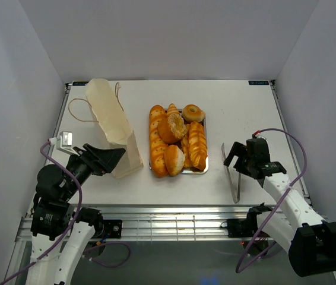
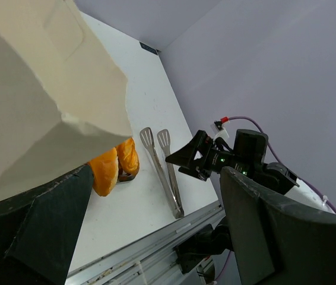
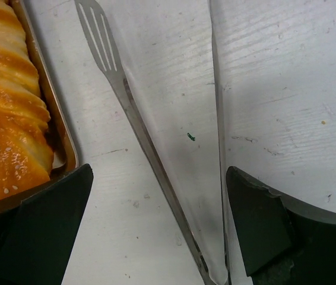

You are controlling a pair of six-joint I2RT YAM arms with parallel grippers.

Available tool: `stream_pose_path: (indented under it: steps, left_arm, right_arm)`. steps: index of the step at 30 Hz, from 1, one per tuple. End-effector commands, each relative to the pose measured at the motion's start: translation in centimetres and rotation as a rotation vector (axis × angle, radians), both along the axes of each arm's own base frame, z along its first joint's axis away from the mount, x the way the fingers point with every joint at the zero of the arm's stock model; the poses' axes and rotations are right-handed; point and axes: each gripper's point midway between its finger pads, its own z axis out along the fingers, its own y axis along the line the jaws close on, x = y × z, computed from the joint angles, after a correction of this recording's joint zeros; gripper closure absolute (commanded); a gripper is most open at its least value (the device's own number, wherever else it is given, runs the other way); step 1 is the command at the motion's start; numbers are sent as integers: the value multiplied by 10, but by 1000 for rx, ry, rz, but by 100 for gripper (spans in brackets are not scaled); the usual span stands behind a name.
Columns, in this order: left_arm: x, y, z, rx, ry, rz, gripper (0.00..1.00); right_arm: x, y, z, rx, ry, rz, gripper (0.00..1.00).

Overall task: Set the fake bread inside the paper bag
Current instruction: Pick up the clamp at the center of the board.

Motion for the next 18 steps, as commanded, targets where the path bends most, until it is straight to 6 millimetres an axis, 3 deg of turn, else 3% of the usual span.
stream_pose_path:
  steps: [1,5,10,14,18]
  left_arm:
    - [-2,-5,-6,12,8,-36,2]
    - [-2,-6,-6,17,3,-42,2]
    - [-2,-6,-5,9,2,-39,2]
    - [-7,1,8,-1,-30,-3,2]
    - [-12,12,23,-6,-45,56,2]
  right_arm:
    - [10,-8,-4,-47,-10,-36,0]
    - [6,-13,-12,-159,50,-27,0]
    - [-3,-1,-28,-182,108,32,1]
    - [-4,1,-38,-195,113,36,0]
    - [-2,0,-46,-219,103,18,12]
